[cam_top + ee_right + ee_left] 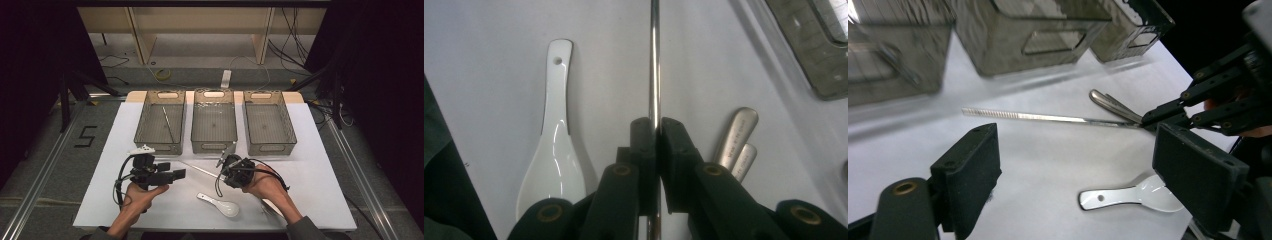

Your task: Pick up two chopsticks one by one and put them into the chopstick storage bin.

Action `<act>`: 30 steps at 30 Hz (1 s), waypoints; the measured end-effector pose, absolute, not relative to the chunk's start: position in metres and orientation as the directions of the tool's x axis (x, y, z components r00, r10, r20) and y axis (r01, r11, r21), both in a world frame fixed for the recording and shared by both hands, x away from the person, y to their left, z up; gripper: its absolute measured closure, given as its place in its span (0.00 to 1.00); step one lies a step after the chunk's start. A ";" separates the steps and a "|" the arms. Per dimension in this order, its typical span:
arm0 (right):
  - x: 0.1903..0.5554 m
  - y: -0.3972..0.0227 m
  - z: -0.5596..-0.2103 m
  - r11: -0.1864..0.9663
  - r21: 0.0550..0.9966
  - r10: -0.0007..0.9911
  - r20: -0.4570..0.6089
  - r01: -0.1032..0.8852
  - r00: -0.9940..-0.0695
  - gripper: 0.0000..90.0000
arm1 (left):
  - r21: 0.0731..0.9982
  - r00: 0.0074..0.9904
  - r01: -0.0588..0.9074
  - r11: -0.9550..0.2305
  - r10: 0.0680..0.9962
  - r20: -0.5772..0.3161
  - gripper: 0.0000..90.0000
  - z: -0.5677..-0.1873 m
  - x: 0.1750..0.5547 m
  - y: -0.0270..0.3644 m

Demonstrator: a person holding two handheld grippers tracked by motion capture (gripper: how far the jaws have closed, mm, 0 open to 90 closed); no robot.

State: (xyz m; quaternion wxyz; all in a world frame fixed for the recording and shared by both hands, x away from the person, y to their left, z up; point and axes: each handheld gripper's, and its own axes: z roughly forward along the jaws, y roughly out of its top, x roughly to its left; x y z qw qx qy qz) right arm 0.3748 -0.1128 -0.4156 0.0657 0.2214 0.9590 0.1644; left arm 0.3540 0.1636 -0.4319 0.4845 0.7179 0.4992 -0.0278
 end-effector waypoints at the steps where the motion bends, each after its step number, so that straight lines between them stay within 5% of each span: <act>1: 0.374 -0.113 -0.413 0.843 0.358 0.449 -0.055 0.402 -0.892 0.95 | 0.654 0.486 0.757 -0.014 0.680 -0.548 0.20 -0.434 0.354 0.161; 17: 0.357 -0.113 -0.374 0.812 0.485 0.418 -0.093 0.325 -0.904 0.95 | 0.503 0.348 0.822 0.267 0.462 -0.815 0.28 -0.448 0.353 0.139; 30: 0.350 -0.108 -0.366 0.797 0.533 0.390 -0.094 0.285 -0.916 0.95 | 0.472 0.335 0.821 0.321 0.399 -0.854 0.48 -0.451 0.354 0.126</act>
